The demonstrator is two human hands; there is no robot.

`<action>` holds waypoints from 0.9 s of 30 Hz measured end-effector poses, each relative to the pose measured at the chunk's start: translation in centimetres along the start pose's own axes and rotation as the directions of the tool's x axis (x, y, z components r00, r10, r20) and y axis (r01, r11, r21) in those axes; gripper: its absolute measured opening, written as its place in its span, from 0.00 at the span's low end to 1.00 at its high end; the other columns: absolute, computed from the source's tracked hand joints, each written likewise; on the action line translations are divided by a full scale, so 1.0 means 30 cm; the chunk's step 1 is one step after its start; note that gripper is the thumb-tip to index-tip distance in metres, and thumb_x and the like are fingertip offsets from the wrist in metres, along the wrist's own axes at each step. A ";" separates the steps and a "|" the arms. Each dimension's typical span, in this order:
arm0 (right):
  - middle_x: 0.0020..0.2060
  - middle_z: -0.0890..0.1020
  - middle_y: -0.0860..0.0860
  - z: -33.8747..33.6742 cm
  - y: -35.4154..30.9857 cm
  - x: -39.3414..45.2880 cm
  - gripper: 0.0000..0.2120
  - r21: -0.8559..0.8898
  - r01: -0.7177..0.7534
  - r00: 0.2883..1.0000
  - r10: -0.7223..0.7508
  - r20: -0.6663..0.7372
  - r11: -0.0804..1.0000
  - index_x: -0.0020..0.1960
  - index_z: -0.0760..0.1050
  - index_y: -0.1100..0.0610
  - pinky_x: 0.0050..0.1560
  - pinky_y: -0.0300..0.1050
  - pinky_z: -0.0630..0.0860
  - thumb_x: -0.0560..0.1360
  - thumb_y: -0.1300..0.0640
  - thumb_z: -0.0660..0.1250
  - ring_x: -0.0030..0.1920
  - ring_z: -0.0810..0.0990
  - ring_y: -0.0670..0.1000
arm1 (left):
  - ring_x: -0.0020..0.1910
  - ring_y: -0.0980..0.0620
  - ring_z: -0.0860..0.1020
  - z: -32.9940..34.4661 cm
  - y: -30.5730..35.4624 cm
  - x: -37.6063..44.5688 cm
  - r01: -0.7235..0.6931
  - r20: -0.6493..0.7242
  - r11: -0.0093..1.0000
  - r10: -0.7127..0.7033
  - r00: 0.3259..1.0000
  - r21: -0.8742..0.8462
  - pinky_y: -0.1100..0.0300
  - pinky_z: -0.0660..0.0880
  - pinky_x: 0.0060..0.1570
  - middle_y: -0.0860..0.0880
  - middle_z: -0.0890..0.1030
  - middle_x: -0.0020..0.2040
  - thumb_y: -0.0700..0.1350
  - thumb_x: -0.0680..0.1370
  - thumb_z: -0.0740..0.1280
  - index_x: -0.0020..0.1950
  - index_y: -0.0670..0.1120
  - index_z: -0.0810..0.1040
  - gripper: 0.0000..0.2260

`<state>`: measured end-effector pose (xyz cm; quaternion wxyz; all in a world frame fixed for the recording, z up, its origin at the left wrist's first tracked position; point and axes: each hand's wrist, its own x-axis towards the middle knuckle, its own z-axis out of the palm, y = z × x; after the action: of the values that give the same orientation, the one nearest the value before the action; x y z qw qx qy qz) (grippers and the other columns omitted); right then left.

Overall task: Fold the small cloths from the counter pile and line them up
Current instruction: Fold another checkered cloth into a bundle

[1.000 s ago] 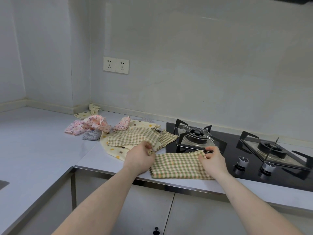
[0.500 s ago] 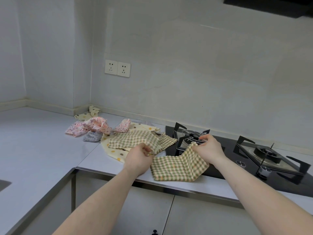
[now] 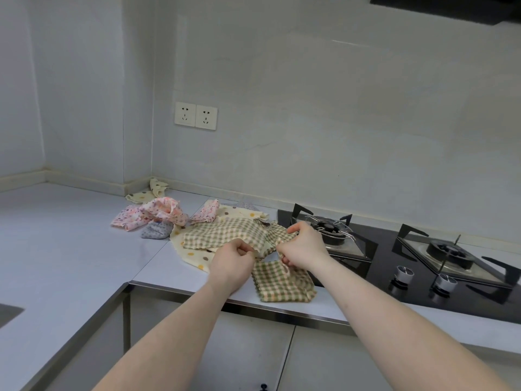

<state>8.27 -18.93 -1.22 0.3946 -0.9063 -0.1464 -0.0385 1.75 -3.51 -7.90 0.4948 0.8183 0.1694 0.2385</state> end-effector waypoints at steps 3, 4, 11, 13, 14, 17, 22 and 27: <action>0.43 0.86 0.53 0.043 -0.015 -0.015 0.19 -0.001 0.006 1.000 -0.006 0.025 1.000 0.53 0.72 0.48 0.47 0.53 0.85 0.64 0.57 0.70 0.39 0.87 0.50 | 0.39 0.51 0.80 -0.004 0.000 0.001 0.001 -0.016 1.000 -0.001 1.000 -0.015 0.59 0.68 0.35 0.53 0.81 0.36 0.41 0.75 0.63 0.45 0.51 0.82 0.08; 0.45 0.85 0.54 0.057 -0.015 -0.018 0.19 0.002 0.003 0.999 -0.003 0.039 1.000 0.53 0.72 0.48 0.47 0.53 0.85 0.64 0.57 0.70 0.38 0.87 0.50 | 0.40 0.50 0.80 -0.005 0.001 0.001 0.002 -0.024 1.000 -0.002 1.000 -0.019 0.58 0.69 0.35 0.52 0.81 0.36 0.40 0.75 0.63 0.45 0.50 0.82 0.09; 0.41 0.87 0.51 0.091 0.008 -0.058 0.19 0.088 -0.015 0.990 0.003 0.142 0.996 0.61 0.71 0.52 0.36 0.44 0.84 0.74 0.54 0.75 0.32 0.87 0.48 | 0.42 0.51 0.80 -0.006 0.002 0.004 0.002 -0.045 1.000 -0.002 0.999 0.006 0.56 0.73 0.40 0.53 0.82 0.37 0.42 0.75 0.64 0.44 0.51 0.82 0.08; 0.42 0.87 0.48 0.073 0.019 -0.064 0.18 0.116 0.006 0.993 -0.020 0.114 0.993 0.60 0.72 0.51 0.34 0.42 0.82 0.75 0.50 0.75 0.32 0.86 0.48 | 0.41 0.52 0.79 -0.007 0.008 0.000 -0.001 -0.045 1.000 0.002 0.999 0.019 0.58 0.70 0.37 0.54 0.82 0.37 0.43 0.76 0.64 0.44 0.51 0.81 0.07; 0.41 0.87 0.46 0.064 0.031 -0.062 0.17 0.123 0.021 0.997 -0.031 0.077 0.992 0.59 0.73 0.50 0.36 0.44 0.83 0.75 0.48 0.74 0.33 0.86 0.48 | 0.40 0.53 0.79 -0.007 0.010 -0.003 -0.005 -0.043 1.000 0.006 0.999 0.023 0.58 0.69 0.35 0.54 0.82 0.36 0.44 0.76 0.65 0.44 0.51 0.81 0.06; 0.42 0.85 0.42 0.031 0.095 -0.050 0.15 0.039 0.053 0.996 -0.050 -0.080 0.998 0.58 0.76 0.48 0.50 0.46 0.80 0.74 0.47 0.74 0.44 0.85 0.46 | 0.37 0.55 0.78 -0.002 0.010 -0.008 -0.030 0.006 0.997 0.030 1.000 0.065 0.60 0.68 0.33 0.54 0.82 0.36 0.48 0.77 0.66 0.44 0.51 0.81 0.05; 0.49 0.83 0.41 0.002 0.222 -0.041 0.19 0.012 -0.045 0.998 0.045 -0.050 0.999 0.61 0.76 0.48 0.54 0.45 0.76 0.75 0.42 0.72 0.53 0.81 0.46 | 0.45 0.55 0.80 0.014 -0.004 0.004 -0.090 0.127 0.968 0.061 0.990 0.236 0.56 0.78 0.49 0.58 0.83 0.43 0.55 0.74 0.66 0.49 0.56 0.81 0.08; 0.46 0.81 0.39 -0.001 0.235 -0.001 0.22 0.046 -0.111 0.993 0.109 0.044 0.993 0.64 0.76 0.49 0.59 0.45 0.74 0.74 0.40 0.73 0.55 0.80 0.46 | 0.53 0.54 0.80 0.014 -0.003 0.012 -0.143 0.192 0.924 0.078 0.978 0.354 0.54 0.77 0.59 0.59 0.83 0.53 0.62 0.69 0.65 0.59 0.59 0.82 0.20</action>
<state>10.34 -23.51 -6.18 0.4148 -0.9038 -0.1052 0.0057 2.28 -3.61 -8.06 0.3324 0.9220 0.1202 0.1579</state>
